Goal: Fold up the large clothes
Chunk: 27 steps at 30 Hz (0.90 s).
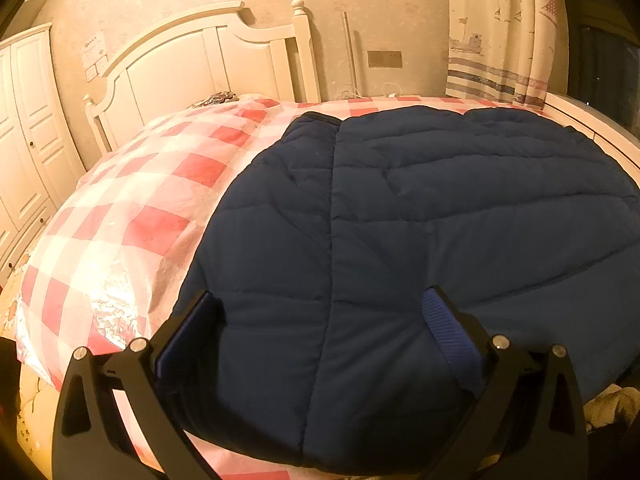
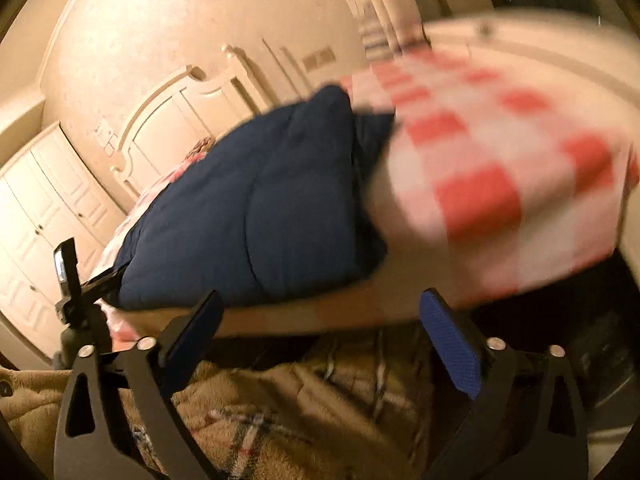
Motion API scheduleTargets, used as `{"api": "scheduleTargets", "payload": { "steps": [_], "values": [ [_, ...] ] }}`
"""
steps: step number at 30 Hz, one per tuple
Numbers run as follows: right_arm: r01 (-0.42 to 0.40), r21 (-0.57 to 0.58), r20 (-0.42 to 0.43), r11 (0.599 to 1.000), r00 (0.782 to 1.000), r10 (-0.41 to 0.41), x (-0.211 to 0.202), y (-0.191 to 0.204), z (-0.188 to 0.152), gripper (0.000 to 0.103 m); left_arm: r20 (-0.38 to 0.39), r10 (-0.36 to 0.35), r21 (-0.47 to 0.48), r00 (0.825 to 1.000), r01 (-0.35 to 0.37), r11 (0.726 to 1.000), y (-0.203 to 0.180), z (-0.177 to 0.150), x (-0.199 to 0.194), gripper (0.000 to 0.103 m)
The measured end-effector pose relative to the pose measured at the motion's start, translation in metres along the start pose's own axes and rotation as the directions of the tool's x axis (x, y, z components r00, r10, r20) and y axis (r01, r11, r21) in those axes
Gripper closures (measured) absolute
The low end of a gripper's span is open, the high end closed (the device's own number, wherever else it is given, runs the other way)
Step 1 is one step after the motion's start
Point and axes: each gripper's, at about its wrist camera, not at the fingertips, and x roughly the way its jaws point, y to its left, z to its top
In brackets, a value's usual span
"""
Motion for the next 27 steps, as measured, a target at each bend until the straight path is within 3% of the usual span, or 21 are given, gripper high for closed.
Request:
{"api": "scheduleTargets", "payload": {
  "steps": [7,11,16,20,23,25,27],
  "values": [
    [-0.104,-0.001,-0.020,0.995,0.994,0.104,0.034,0.011,0.018,0.017,-0.005,0.004,0.004,1.000,-0.004,1.000,-0.001,0.002,-0.001,0.002],
    [-0.068,-0.022,-0.017,0.997,0.998,0.067,0.033,0.021,0.019,0.012,-0.009,-0.007,0.004,1.000,0.007,1.000,0.001,0.003,-0.003,0.002],
    [-0.077,-0.042,0.011,0.996,0.997,0.077,0.020,0.029,0.023,0.016,-0.016,-0.029,0.010,0.999,0.029,1.000,0.004,0.006,-0.005,0.002],
    [-0.112,0.005,0.001,0.994,0.994,0.112,0.038,0.026,0.035,0.015,-0.009,-0.046,-0.004,0.999,0.046,0.999,0.007,0.007,-0.010,0.003],
    [-0.090,-0.031,-0.005,0.995,0.996,0.090,0.053,0.037,0.044,0.015,0.050,-0.141,-0.044,0.989,0.143,0.989,0.009,0.025,-0.033,0.006],
    [-0.077,-0.058,0.019,0.995,0.997,0.078,0.061,0.044,0.055,0.015,0.121,-0.168,-0.019,0.978,0.172,0.985,-0.002,0.049,-0.054,0.005],
    [-0.073,-0.035,0.058,0.997,0.996,0.075,0.065,0.046,0.065,0.027,0.156,-0.155,0.042,0.976,0.150,0.988,-0.023,0.074,-0.063,0.003]
  ]
}}
